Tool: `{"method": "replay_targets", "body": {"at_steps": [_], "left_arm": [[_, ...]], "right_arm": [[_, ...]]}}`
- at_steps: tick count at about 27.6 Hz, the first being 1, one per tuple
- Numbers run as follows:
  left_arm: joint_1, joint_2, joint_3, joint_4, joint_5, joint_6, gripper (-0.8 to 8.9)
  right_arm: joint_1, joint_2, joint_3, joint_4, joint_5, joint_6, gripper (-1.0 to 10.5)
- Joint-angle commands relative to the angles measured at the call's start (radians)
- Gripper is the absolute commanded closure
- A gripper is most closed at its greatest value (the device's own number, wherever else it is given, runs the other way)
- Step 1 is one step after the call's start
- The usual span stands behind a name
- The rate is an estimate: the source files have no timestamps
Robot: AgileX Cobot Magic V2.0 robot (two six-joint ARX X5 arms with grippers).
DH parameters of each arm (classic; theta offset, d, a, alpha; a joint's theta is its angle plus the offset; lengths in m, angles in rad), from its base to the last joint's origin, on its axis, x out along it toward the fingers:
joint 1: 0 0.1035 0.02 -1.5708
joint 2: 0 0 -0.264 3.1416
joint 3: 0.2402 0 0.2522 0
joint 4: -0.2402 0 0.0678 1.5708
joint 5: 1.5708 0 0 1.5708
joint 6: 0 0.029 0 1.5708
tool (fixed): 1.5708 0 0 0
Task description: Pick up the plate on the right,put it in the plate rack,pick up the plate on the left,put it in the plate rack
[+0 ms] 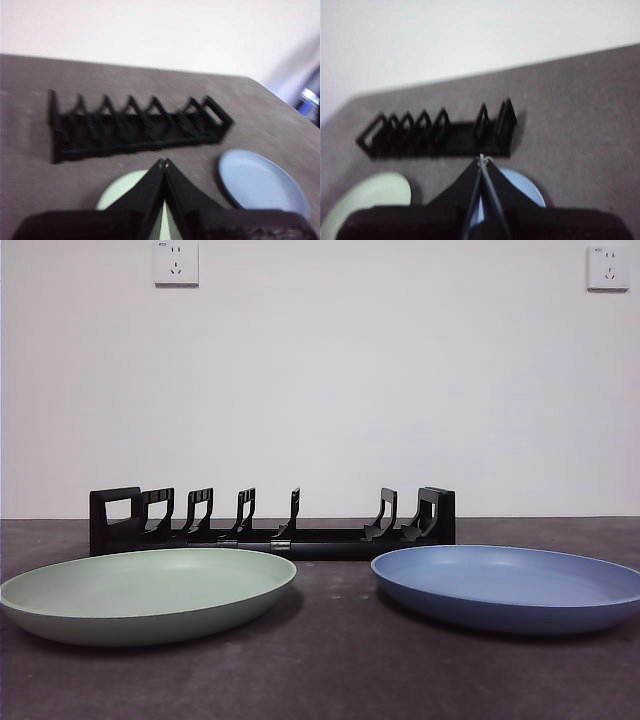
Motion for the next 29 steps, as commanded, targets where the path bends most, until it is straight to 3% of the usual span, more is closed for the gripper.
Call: {"method": "replay_targets", "body": {"at_steps": [1, 5, 10, 18, 20, 21, 22, 23, 24, 29], "left_arm": [[0.0, 0.036, 0.076, -0.08, 0.02, 0.091, 8.2], [-0.009, 0.084, 0.175, -0.18, 0.019, 0.158, 8.2], [-0.04, 0.132, 0.266, -0.262, 0.019, 0.192, 8.2], [-0.074, 0.177, 0.301, -0.299, 0.019, 0.211, 7.99], [-0.074, 0.177, 0.301, -0.291, 0.019, 0.211, 5.38], [-0.075, 0.177, 0.301, -0.284, 0.019, 0.211, 2.88], [-0.076, 0.177, 0.301, -0.277, 0.019, 0.211, 1.53], [-0.08, 0.178, 0.301, -0.268, 0.02, 0.211, 1.33], [-0.086, 0.178, 0.301, -0.262, 0.02, 0.214, 1.33], [-0.117, 0.191, 0.301, -0.253, 0.019, 0.247, 1.33]], "right_arm": [[0.0, 0.082, 0.121, -0.161, -0.002, -0.169, 9.6], [0.0, 0.181, 0.24, -0.322, -0.005, -0.249, 9.6], [0.001, 0.251, 0.305, -0.392, -0.069, -0.258, 9.6], [0.002, 0.264, 0.31, -0.4, -0.08, -0.259, 9.4], [0.002, 0.264, 0.31, -0.398, -0.081, -0.256, 8.9], [0.002, 0.264, 0.31, -0.398, -0.08, -0.255, 7.5], [0.002, 0.266, 0.31, -0.396, -0.08, -0.246, 5.9], [0.002, 0.27, 0.31, -0.389, -0.08, -0.221, 4.1], [0.002, 0.272, 0.31, -0.384, -0.08, -0.207, 3.2], [0.002, 0.303, 0.312, -0.39, -0.092, -0.202, 2.9]]}}
